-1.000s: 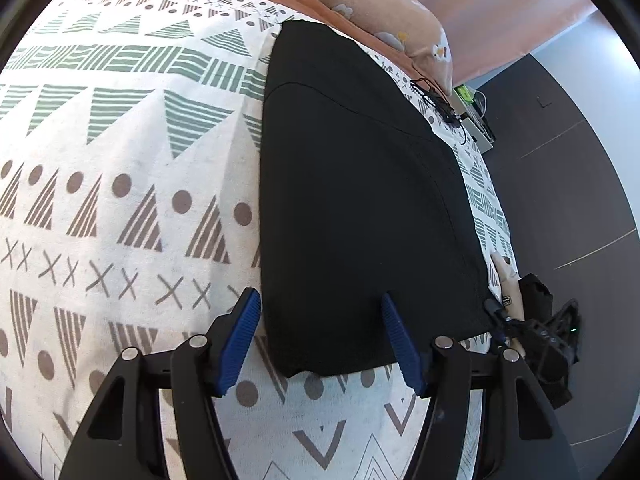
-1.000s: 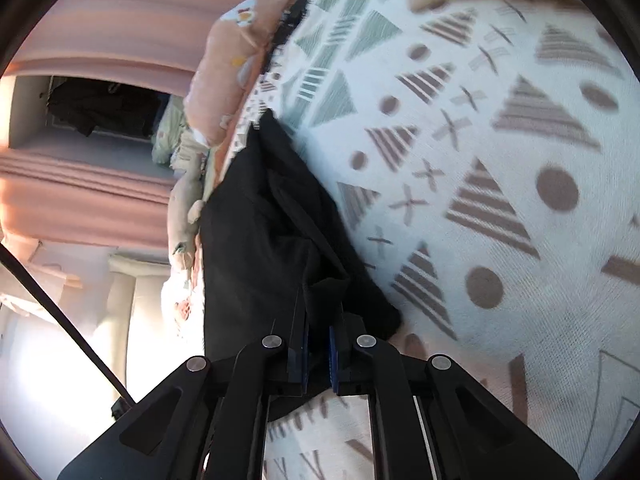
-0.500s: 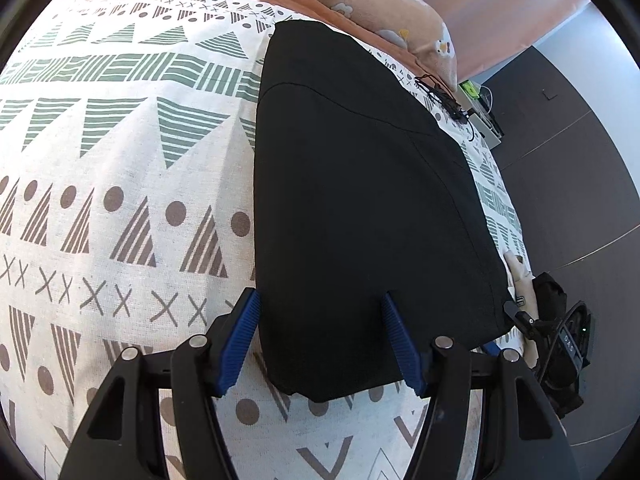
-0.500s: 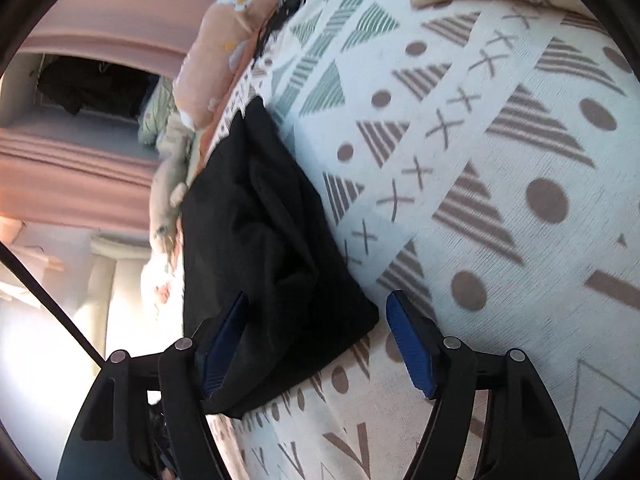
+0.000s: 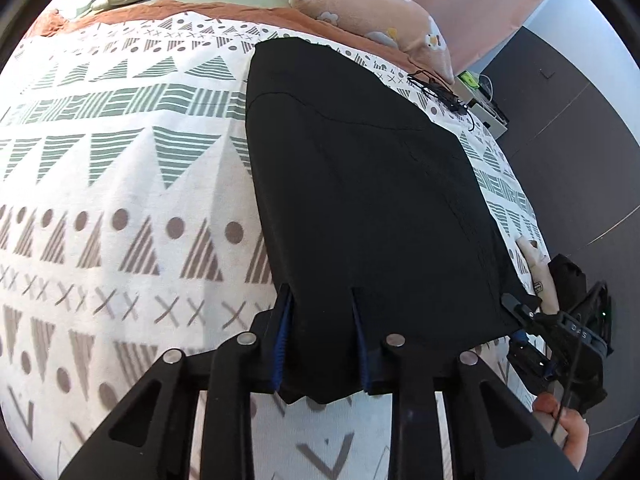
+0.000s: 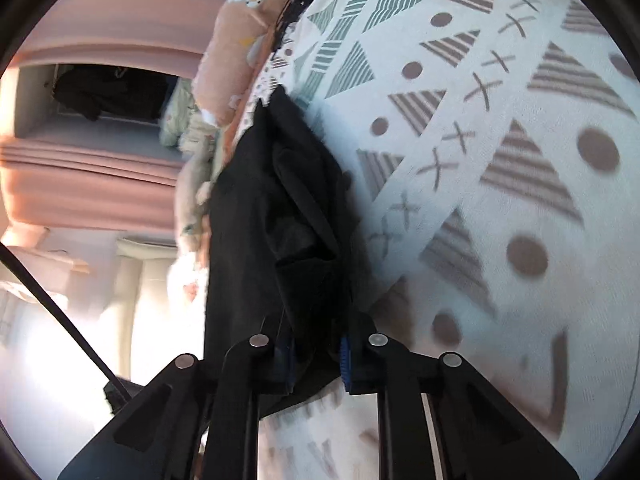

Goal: Fold large clothes

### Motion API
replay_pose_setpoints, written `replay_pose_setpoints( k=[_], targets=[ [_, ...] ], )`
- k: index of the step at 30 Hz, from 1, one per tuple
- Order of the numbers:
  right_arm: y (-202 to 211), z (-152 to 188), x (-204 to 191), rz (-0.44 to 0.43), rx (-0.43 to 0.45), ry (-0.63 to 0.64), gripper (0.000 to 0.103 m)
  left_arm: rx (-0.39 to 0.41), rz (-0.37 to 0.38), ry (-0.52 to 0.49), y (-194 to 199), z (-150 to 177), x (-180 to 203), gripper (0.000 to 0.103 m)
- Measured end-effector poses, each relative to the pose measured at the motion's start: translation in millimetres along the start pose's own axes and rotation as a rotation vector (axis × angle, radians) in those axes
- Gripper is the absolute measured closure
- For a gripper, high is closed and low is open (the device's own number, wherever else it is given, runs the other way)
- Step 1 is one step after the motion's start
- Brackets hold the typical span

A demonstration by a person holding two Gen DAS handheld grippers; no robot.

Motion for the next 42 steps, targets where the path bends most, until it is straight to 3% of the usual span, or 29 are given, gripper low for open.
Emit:
replay_pose_setpoints(
  k=[13,22,42],
  targets=[
    [56,76,-6,-0.021,-0.033,0.066,0.092,-0.041,0.038,-0.011,63,74,-38,0.077],
    [98,121,-10,0.037,-0.059,0.121,0.092,-0.054,0.059,0.001,99,133,-54,0.077],
    [181,180,-23,0.087,-0.121,0.127,0.092,-0.071,0.106,-0.02,152,212,-58,0.076]
  ],
)
Point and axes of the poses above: each gripper's, at about its wrist camera, not at the fingertips, and y roughly against the way its jaws point, x to its right, z to its underside, the point moved 4 cm from there along -y, roughly the way its jaws point, and after that the axes turned 13 degrees about -z, right-handed, at the moved point
